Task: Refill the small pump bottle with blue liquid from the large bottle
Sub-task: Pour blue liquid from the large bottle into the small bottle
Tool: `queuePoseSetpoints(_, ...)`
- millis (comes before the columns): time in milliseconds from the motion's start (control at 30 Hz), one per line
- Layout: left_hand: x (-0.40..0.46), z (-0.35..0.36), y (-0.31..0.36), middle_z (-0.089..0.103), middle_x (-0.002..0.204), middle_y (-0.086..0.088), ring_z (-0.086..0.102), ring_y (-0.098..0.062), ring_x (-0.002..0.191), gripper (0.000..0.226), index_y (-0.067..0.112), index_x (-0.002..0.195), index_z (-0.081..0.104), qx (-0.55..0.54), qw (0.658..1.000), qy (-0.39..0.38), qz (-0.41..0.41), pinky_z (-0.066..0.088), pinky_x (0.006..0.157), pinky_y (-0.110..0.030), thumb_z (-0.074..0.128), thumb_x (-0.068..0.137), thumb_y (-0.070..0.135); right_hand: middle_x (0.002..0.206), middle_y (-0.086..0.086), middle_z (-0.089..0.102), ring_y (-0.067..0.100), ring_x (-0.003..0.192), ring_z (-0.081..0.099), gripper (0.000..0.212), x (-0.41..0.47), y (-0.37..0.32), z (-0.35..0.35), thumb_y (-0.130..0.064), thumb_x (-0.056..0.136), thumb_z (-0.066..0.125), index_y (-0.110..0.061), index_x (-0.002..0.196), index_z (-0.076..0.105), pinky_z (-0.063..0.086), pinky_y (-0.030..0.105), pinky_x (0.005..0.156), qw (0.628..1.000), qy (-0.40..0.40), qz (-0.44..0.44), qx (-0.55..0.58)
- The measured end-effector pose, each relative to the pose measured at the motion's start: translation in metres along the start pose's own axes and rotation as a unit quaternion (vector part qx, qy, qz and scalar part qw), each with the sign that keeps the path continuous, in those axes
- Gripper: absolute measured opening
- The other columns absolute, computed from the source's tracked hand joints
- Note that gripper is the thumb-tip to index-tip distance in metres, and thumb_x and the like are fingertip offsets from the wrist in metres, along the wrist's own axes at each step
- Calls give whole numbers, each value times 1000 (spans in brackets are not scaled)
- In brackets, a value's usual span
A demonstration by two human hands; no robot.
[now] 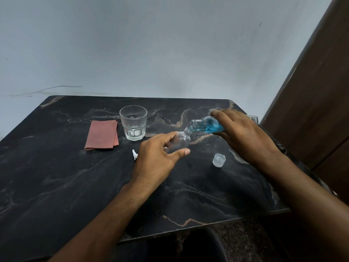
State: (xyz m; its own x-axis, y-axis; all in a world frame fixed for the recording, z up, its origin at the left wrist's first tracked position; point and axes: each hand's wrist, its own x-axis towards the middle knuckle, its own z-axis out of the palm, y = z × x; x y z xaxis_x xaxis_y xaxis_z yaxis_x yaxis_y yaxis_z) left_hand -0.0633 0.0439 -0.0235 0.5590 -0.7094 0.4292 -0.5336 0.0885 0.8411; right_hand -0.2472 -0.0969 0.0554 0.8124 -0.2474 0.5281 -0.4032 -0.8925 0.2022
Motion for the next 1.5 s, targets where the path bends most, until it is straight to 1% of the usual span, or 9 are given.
queuePoseSetpoints(367,0,0,0,76,102,15,71,-3,95,54,33,121,74,1,1000,8,-5,61,87,-36,92,70,38,121,15,64,36,101,62,52,1,1,2,-12,86,78,-8,130,50,54,49,79,1000,-1,-11,-10)
queuePoseSetpoints(500,0,0,2,76,100,16,71,-3,95,53,36,119,75,-3,1000,20,-7,61,87,-35,93,70,37,118,15,65,36,98,62,52,3,-2,2,-11,85,79,-7,128,51,56,49,76,1000,6,-12,-7)
queuePoseSetpoints(633,-1,-1,2,76,99,15,72,-5,95,51,36,119,75,-11,1000,15,-13,61,87,-37,93,70,35,117,16,65,36,98,63,52,4,-1,0,-8,83,81,-4,128,54,54,46,77,1000,10,-18,-19)
queuePoseSetpoints(800,-1,-3,4,76,98,18,71,-2,93,51,35,118,76,-13,1000,13,-12,61,87,-35,93,70,35,120,17,65,36,99,63,54,3,-1,2,-9,84,80,-6,129,51,56,47,78,1000,9,-15,-9)
queuePoseSetpoints(1033,-1,-3,3,76,101,15,72,-7,97,53,36,121,75,-24,999,16,-18,61,89,-38,93,71,35,117,15,66,35,97,63,53,4,-3,2,-10,84,81,-7,127,50,56,45,76,1000,15,-16,2)
queuePoseSetpoints(1200,-1,-4,4,76,101,18,73,-3,96,53,36,120,75,-36,999,24,-23,62,88,-35,93,70,33,117,15,66,34,97,64,53,5,-3,1,-11,83,81,-7,127,51,55,42,76,1000,19,-7,8)
queuePoseSetpoints(1400,-1,-4,5,76,102,17,72,-2,95,55,33,121,75,-22,999,18,-21,62,87,-34,93,69,34,117,14,67,33,97,64,54,4,-4,0,-12,82,82,-7,127,53,54,39,76,1000,20,-3,4)
queuePoseSetpoints(1500,-1,-4,5,76,101,18,71,0,94,55,32,121,75,-17,1000,16,-16,62,87,-31,93,69,34,117,15,67,33,98,65,56,4,-5,1,-12,80,83,-7,127,52,55,39,77,1000,21,-3,-1)
